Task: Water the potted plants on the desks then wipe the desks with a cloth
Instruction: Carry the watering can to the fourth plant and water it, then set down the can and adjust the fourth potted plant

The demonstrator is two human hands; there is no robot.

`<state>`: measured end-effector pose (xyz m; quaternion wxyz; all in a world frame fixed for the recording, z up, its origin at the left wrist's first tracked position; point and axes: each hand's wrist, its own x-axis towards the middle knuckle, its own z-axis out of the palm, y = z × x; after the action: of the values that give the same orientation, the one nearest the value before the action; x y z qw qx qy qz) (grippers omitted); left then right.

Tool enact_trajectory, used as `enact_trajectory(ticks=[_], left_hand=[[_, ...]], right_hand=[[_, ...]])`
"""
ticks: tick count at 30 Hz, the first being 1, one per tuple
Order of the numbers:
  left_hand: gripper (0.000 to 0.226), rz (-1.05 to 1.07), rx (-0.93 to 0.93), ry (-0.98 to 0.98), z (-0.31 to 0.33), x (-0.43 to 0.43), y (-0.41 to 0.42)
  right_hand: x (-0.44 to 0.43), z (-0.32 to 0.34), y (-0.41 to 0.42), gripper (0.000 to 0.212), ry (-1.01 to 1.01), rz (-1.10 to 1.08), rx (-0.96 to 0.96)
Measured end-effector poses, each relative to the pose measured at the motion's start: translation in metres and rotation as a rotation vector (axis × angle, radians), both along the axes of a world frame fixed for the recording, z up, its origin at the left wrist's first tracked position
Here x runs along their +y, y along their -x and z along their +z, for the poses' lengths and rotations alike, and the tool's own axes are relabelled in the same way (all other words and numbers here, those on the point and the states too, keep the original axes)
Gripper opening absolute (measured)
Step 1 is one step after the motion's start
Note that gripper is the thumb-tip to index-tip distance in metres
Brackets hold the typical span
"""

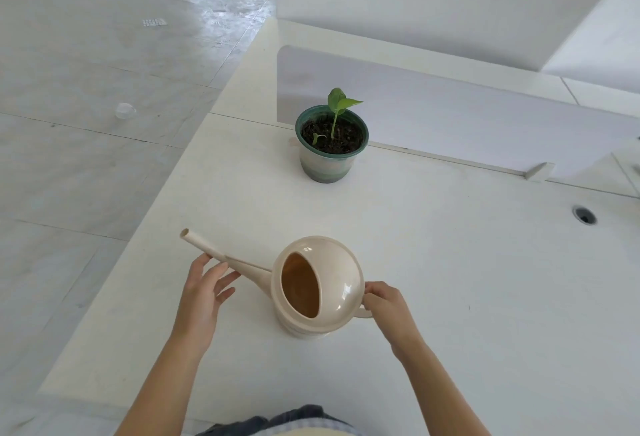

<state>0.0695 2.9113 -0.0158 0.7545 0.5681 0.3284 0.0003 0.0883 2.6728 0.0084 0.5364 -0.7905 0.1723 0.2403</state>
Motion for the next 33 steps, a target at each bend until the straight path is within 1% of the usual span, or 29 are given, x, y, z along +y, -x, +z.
enact_trajectory(ticks=[1,3,5,8,10,14,20,21,22,24,27,30,33], left_hand=[[0.025,-0.011,0.007,-0.02,0.0,0.001,0.0],[0.025,-0.034,0.024,-0.062,0.002,0.003,0.001],[0.025,-0.041,0.033,-0.096,0.006,0.006,0.003],[0.024,-0.009,0.011,-0.138,0.013,0.008,0.01],[0.025,-0.004,-0.015,-0.2,0.019,0.01,0.014],[0.022,-0.029,-0.099,-0.29,0.038,0.006,0.002],[0.02,-0.181,-0.21,-0.342,0.059,-0.012,-0.055],[0.023,-0.209,-0.221,-0.347,0.061,-0.015,-0.065],[0.032,-0.236,-0.225,-0.355,0.061,-0.018,-0.076],[0.044,-0.279,-0.211,-0.359,0.058,-0.022,-0.101],[0.044,-0.307,-0.152,-0.34,0.044,-0.024,-0.147],[0.048,-0.345,-0.073,-0.347,0.028,-0.026,-0.195],[0.051,-0.352,-0.084,-0.3,0.017,-0.03,-0.236]], right_hand=[[0.0,-0.001,0.0,0.017,-0.006,-0.004,0.001],[-0.002,-0.004,0.001,0.007,-0.011,0.0,0.005],[-0.006,-0.009,0.002,0.008,-0.021,-0.007,0.005],[-0.015,-0.012,0.003,0.027,-0.033,-0.056,-0.018],[-0.022,-0.01,0.0,0.038,-0.024,-0.076,-0.035],[-0.029,-0.002,-0.022,0.04,-0.027,-0.088,-0.088],[-0.015,0.016,-0.081,0.042,-0.058,-0.068,-0.185],[-0.013,0.018,-0.092,0.042,-0.07,-0.071,-0.193],[-0.01,0.019,-0.103,0.042,-0.092,-0.082,-0.193],[-0.005,0.02,-0.126,0.04,-0.171,-0.141,-0.172],[0.001,0.018,-0.157,0.039,-0.281,-0.295,-0.134],[0.011,0.014,-0.187,0.044,-0.271,-0.336,-0.15],[0.02,0.013,-0.217,0.051,-0.273,-0.33,-0.195]])
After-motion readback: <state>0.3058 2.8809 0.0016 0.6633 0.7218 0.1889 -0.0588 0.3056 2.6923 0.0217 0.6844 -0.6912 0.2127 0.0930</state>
